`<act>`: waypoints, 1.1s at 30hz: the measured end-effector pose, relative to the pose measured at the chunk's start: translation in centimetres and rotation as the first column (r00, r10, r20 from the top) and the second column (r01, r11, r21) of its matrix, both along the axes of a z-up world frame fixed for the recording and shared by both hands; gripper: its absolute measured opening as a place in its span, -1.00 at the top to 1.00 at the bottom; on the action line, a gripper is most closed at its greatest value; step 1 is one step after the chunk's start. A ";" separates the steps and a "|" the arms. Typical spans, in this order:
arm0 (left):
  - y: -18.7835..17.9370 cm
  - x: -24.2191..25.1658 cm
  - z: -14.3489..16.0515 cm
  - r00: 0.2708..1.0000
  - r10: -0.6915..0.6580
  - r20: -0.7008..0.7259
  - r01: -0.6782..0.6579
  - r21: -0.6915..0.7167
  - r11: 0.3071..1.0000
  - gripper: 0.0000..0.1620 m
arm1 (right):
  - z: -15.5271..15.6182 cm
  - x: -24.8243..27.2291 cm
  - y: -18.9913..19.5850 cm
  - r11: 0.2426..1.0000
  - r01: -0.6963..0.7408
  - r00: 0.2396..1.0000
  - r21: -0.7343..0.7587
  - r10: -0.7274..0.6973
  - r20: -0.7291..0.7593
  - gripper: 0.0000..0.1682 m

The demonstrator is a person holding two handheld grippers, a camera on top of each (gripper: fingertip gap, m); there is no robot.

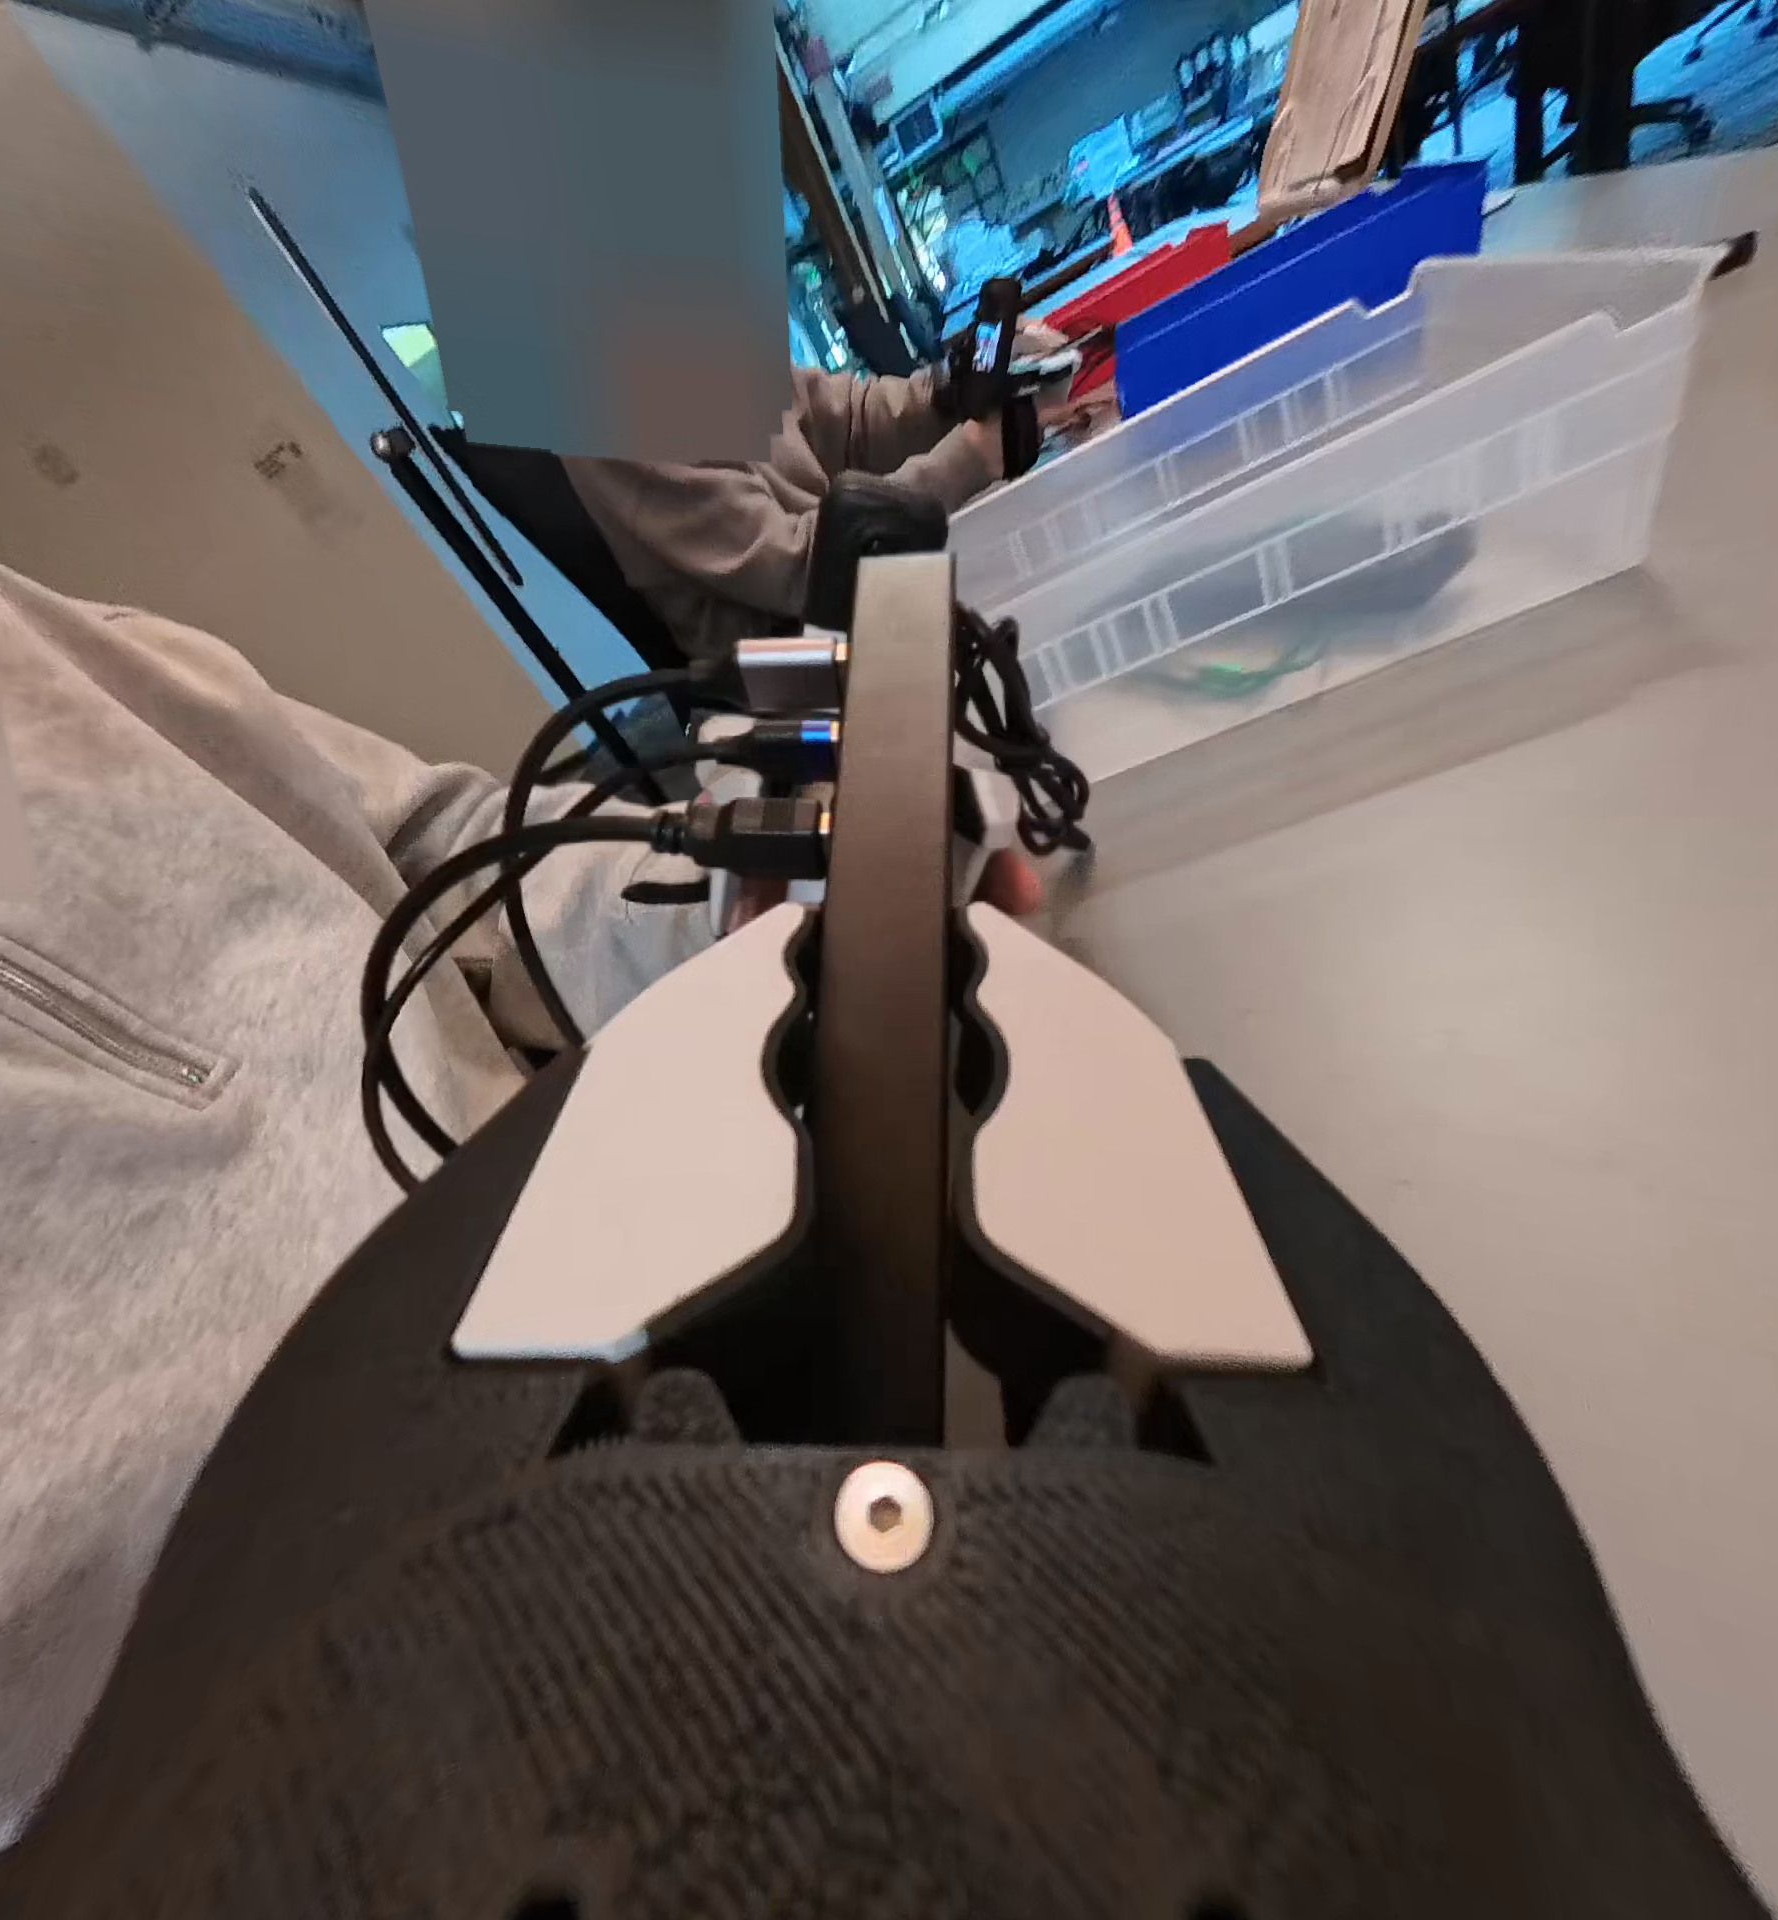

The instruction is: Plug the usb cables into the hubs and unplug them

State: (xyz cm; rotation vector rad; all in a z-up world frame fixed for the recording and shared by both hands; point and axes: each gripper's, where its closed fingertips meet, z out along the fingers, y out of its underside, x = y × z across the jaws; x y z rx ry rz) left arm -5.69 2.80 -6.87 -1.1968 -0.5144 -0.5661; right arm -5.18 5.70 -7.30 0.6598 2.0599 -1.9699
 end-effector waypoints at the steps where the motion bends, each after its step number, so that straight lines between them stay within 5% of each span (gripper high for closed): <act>1: -0.1 0.0 0.3 1.000 0.006 0.000 -0.006 0.017 1.000 0.40 | 0.2 -0.2 0.3 1.000 0.010 1.000 -0.016 -0.010 0.004 0.72; 14: 0.0 1.3 0.9 0.989 0.042 -0.145 -0.042 0.002 0.999 0.50 | 3.3 -2.2 3.3 0.960 0.133 0.991 -0.247 -0.126 0.045 0.72; 18: -2.4 0.3 3.3 0.905 0.286 -0.316 -0.271 0.092 0.958 0.63 | 3.4 -2.6 4.2 0.949 0.153 0.988 -0.277 -0.141 0.062 0.72; 23: -6.2 -4.1 3.4 0.771 0.570 -0.283 -0.566 0.103 0.818 0.59 | 3.8 -2.5 4.3 0.933 0.133 0.990 -0.334 -0.110 0.086 0.72; 27: -4.1 -5.1 0.3 0.837 0.478 -0.268 -0.514 -0.085 0.853 0.24 | 3.9 -2.1 3.6 0.933 0.112 0.992 -0.341 -0.086 0.092 0.72; 33: -1.6 -3.4 -1.2 0.887 0.351 -0.301 -0.415 -0.186 0.891 0.22 | 4.0 -1.6 2.5 0.925 0.088 0.993 -0.369 -0.052 0.107 0.72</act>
